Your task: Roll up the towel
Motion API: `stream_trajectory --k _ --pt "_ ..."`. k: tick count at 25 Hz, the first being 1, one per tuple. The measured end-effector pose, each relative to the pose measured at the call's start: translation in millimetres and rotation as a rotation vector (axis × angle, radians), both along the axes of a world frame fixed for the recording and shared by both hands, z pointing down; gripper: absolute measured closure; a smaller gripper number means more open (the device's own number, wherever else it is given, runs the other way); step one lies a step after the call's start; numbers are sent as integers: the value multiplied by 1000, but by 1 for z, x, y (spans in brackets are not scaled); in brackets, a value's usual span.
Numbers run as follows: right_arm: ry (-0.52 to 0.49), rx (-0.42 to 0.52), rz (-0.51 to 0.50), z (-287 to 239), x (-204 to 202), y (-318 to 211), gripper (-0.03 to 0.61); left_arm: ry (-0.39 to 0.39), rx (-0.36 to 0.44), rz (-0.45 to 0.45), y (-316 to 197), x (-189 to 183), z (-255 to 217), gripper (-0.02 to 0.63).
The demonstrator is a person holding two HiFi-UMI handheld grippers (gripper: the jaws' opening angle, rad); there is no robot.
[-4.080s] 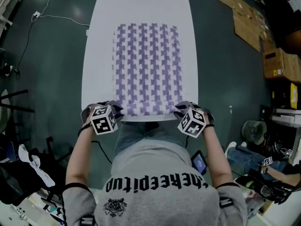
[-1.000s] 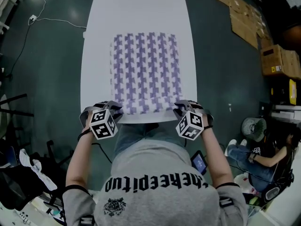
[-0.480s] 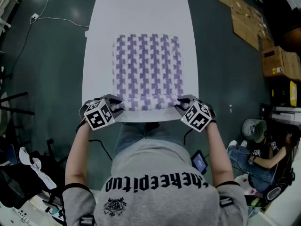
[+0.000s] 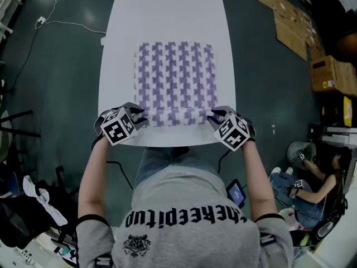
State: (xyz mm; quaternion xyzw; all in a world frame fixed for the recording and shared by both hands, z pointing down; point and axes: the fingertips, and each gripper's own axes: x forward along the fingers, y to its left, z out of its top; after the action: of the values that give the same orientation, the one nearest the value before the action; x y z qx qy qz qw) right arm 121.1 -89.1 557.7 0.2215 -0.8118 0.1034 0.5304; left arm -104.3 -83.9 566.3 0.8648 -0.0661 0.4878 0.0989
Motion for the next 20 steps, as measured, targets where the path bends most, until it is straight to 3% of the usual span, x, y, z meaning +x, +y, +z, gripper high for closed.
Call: stream_trajectory --k 20 --pt "108 43 47 24 -2 -48 495 -89 84 -13 -57 -2 17 503"
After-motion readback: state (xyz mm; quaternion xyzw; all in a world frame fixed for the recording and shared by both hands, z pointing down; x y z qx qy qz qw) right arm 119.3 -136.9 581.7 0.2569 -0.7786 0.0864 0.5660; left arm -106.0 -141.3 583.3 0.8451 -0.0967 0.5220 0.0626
